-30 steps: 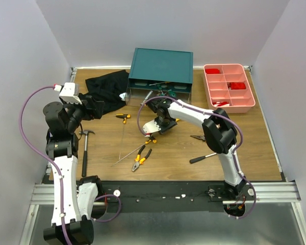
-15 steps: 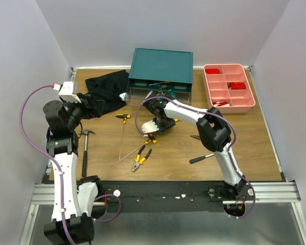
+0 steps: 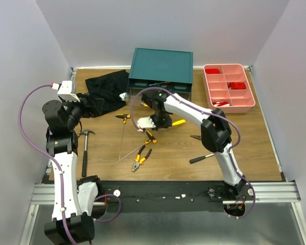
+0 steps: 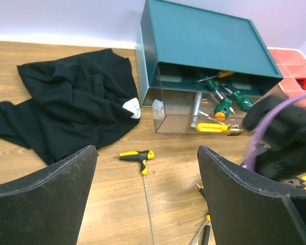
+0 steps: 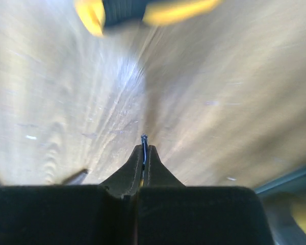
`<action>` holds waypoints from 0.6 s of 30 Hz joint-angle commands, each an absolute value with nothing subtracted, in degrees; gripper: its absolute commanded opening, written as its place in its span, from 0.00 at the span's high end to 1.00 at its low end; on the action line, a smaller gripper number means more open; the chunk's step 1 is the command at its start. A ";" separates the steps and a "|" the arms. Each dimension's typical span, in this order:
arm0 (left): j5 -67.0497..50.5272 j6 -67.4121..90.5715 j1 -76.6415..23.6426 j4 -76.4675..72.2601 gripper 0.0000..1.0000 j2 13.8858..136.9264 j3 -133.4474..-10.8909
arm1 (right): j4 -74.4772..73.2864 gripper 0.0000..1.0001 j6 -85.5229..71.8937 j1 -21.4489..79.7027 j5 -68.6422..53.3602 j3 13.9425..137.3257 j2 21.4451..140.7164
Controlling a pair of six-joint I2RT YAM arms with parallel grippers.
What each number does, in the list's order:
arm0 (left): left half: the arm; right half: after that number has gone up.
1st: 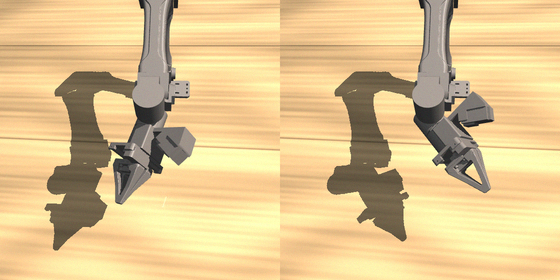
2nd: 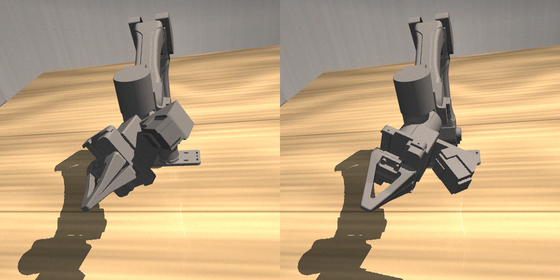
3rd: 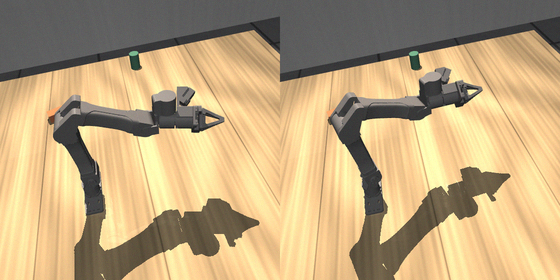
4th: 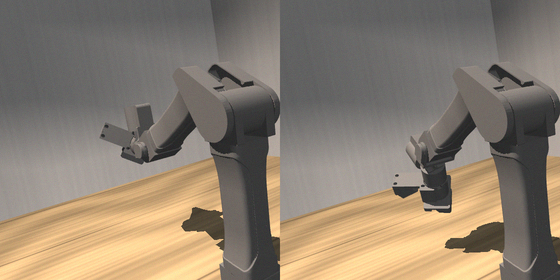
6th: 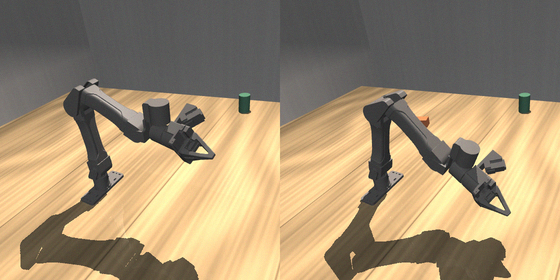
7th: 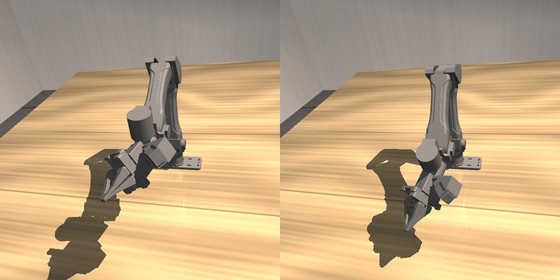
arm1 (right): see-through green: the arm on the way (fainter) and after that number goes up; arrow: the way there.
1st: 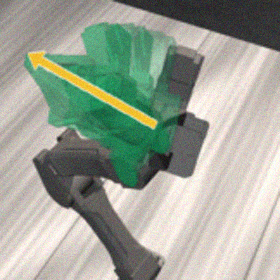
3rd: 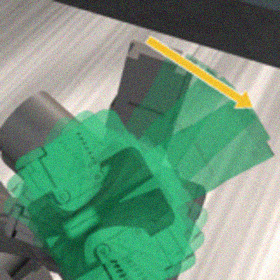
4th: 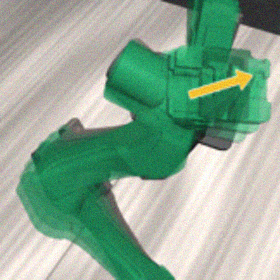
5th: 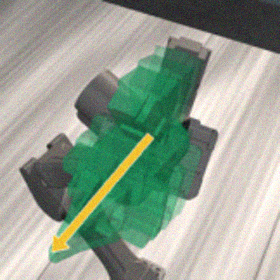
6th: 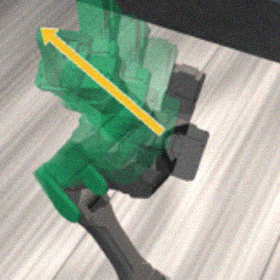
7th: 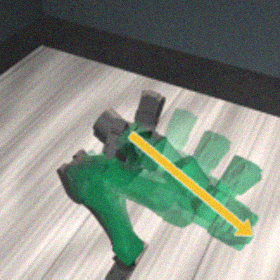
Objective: Sort the tools into containers
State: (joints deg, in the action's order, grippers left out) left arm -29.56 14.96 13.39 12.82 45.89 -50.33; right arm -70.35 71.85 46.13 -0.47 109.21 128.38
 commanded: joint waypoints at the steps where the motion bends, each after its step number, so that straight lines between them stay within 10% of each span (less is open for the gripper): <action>1: -32.87 17.31 13.71 7.48 0.10 47.28 -48.70 | -87.07 0.99 66.01 47.46 -21.42 125.64 117.61; 18: -29.44 16.18 6.24 5.01 0.12 63.54 -55.01 | -48.26 0.99 49.57 44.65 -9.77 110.65 100.45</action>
